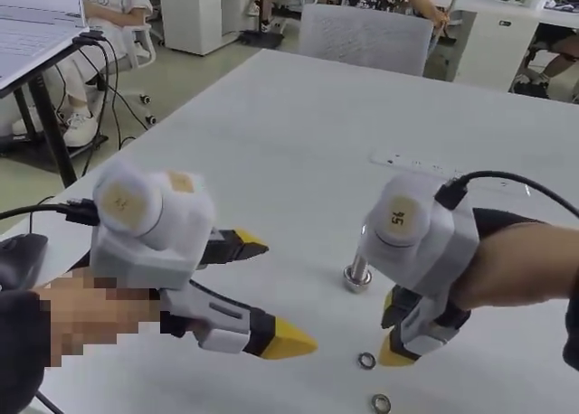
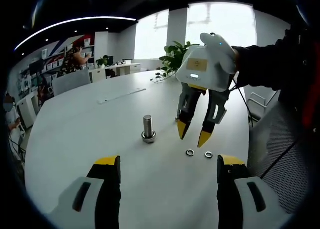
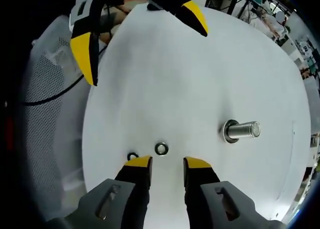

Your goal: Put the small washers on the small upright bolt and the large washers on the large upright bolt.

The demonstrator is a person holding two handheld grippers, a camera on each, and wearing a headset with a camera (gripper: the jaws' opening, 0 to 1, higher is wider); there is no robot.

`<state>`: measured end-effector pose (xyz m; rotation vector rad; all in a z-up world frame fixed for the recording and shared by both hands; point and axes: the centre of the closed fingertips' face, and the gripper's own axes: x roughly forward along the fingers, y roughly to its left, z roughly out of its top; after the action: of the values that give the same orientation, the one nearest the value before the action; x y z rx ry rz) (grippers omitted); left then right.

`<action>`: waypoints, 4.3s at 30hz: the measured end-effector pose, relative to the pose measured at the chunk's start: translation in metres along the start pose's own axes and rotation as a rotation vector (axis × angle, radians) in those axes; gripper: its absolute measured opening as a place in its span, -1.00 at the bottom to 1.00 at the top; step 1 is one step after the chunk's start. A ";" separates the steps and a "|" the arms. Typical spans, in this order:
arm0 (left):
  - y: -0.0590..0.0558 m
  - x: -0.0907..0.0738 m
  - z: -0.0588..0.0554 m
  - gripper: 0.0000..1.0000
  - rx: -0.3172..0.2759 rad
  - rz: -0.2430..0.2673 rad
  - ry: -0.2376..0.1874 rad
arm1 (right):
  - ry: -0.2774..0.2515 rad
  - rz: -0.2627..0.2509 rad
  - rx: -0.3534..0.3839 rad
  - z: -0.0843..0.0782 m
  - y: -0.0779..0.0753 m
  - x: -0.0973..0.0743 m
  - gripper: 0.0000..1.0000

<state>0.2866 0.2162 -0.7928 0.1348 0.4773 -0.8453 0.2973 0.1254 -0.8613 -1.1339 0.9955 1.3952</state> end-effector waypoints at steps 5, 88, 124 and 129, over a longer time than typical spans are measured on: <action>-0.001 -0.001 0.000 0.58 0.005 -0.003 0.001 | 0.004 0.007 -0.014 0.004 0.005 0.007 -0.50; -0.014 0.006 -0.002 0.56 0.029 -0.049 0.026 | 0.029 -0.009 -0.009 -0.016 0.004 0.009 -0.73; -0.038 0.032 0.005 0.56 0.087 -0.150 0.054 | -0.004 -0.080 0.116 -0.049 -0.008 -0.056 -0.73; -0.042 0.035 0.004 0.56 0.094 -0.161 0.061 | -0.011 -0.101 0.125 -0.053 -0.014 -0.072 -0.73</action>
<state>0.2767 0.1634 -0.8023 0.2117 0.5107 -1.0246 0.3188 0.0601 -0.8017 -1.0675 0.9898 1.2403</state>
